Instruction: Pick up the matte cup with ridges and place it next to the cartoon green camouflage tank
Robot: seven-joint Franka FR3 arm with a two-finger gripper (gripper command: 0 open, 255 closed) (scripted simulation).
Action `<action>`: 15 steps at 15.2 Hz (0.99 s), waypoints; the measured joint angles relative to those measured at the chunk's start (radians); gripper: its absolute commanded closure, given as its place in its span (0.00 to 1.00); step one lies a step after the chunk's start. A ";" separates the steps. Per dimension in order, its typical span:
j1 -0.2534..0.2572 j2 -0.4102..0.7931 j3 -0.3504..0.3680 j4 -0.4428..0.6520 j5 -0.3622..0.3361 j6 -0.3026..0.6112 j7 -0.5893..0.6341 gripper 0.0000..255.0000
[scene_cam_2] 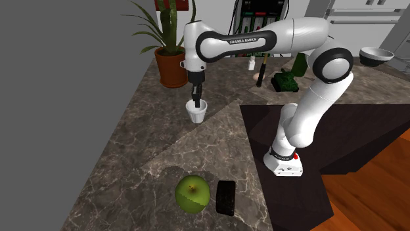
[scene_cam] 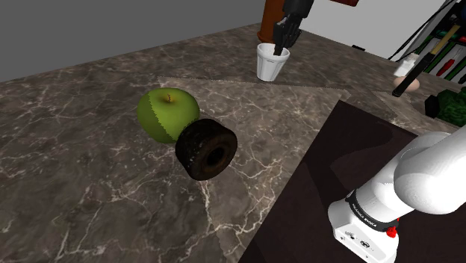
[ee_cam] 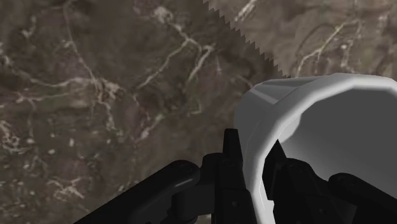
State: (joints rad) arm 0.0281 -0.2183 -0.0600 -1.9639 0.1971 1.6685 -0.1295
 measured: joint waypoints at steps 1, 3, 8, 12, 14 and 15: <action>0.000 0.000 0.000 0.000 0.000 0.000 0.000 1.00; 0.000 -0.001 0.000 0.000 0.000 0.001 0.000 1.00; 0.000 0.002 -0.001 0.016 0.000 -0.014 0.002 1.00; 0.000 0.008 -0.002 0.073 -0.001 -0.066 0.011 1.00; 0.000 0.008 -0.003 0.101 -0.001 -0.092 0.015 1.00; 0.000 0.010 -0.002 0.118 -0.001 -0.107 0.019 1.00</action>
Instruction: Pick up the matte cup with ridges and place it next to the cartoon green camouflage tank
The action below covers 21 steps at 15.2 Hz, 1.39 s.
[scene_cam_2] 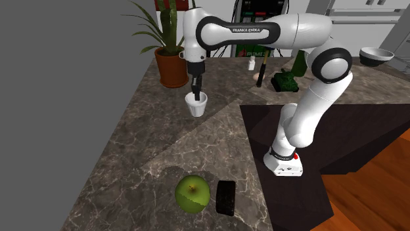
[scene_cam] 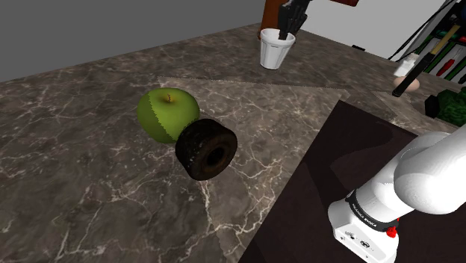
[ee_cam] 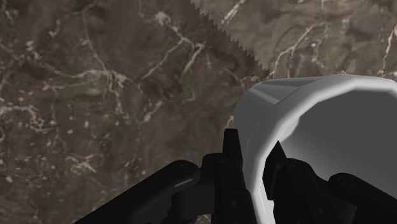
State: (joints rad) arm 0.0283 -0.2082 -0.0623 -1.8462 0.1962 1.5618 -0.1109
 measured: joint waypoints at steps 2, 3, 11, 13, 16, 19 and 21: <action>0.000 0.006 -0.001 0.030 0.000 -0.024 0.003 1.00; 0.000 0.009 -0.002 0.047 0.000 -0.038 0.005 1.00; 0.001 0.044 -0.004 0.194 0.004 -0.148 0.026 1.00; 0.001 0.055 -0.005 0.234 0.006 -0.178 0.031 1.00; 0.001 0.071 -0.007 0.296 0.008 -0.222 0.038 1.00; -0.001 0.090 -0.010 0.360 0.011 -0.267 0.043 1.00; -0.002 0.110 -0.012 0.412 0.014 -0.299 0.048 1.00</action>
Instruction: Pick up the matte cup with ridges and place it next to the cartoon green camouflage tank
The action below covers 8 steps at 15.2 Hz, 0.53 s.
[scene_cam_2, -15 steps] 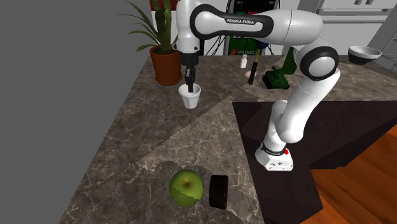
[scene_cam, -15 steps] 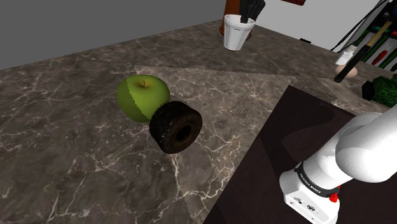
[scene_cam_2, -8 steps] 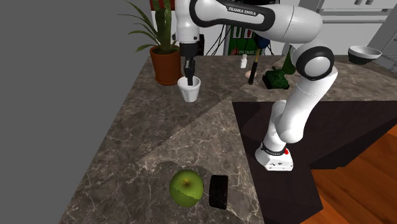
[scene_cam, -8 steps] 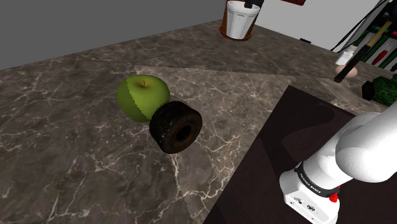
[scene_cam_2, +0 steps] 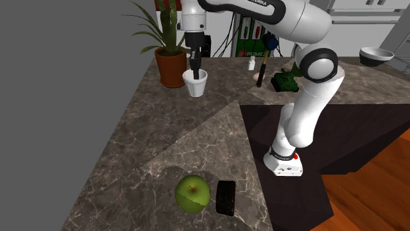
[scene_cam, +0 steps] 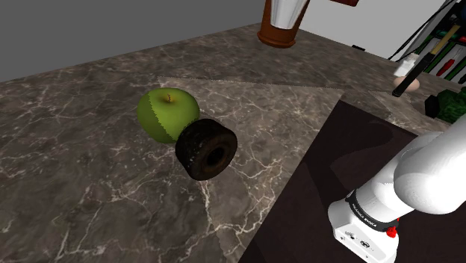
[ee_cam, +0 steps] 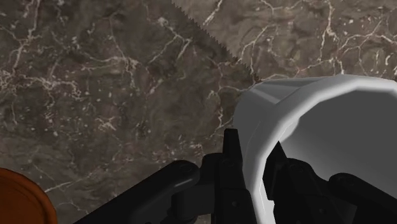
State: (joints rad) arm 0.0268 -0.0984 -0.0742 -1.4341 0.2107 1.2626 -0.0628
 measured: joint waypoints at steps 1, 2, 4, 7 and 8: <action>-0.001 0.007 -0.002 0.021 0.001 -0.014 0.000 1.00; -0.001 0.014 -0.002 0.044 0.003 -0.030 0.003 1.00; -0.004 0.005 -0.006 0.044 0.002 -0.041 -0.002 1.00; -0.018 -0.074 -0.021 -0.038 -0.011 -0.044 -0.033 1.00; -0.025 -0.103 -0.031 -0.071 -0.017 -0.043 -0.051 1.00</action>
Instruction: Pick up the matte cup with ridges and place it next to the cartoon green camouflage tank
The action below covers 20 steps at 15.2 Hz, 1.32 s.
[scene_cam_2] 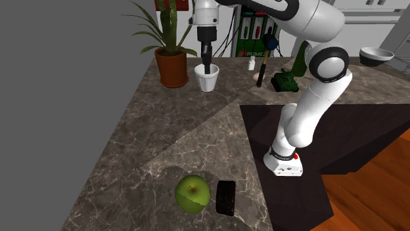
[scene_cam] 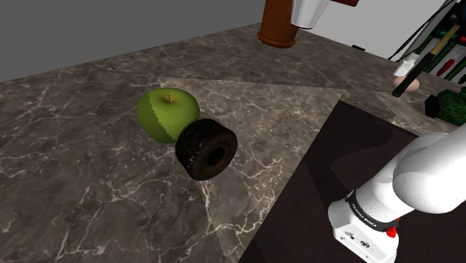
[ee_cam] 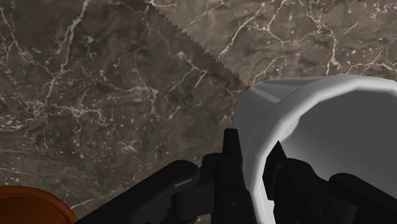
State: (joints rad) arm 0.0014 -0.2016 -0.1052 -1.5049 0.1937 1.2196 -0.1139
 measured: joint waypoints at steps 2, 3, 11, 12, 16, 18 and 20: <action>-0.013 -0.057 -0.018 -0.053 -0.014 -0.010 -0.031 1.00; -0.020 -0.079 -0.029 -0.068 -0.021 -0.020 -0.049 1.00; -0.073 -0.260 -0.122 -0.209 -0.101 -0.078 -0.193 1.00; -0.078 -0.281 -0.132 -0.224 -0.112 -0.085 -0.209 1.00; -0.100 -0.349 -0.183 -0.252 -0.163 -0.130 -0.281 1.00; -0.111 -0.384 -0.209 -0.273 -0.193 -0.145 -0.320 1.00; -0.121 -0.412 -0.242 -0.271 -0.227 -0.175 -0.365 1.00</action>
State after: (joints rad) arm -0.1198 -0.6140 -0.3469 -1.7762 -0.0329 1.0450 -0.4789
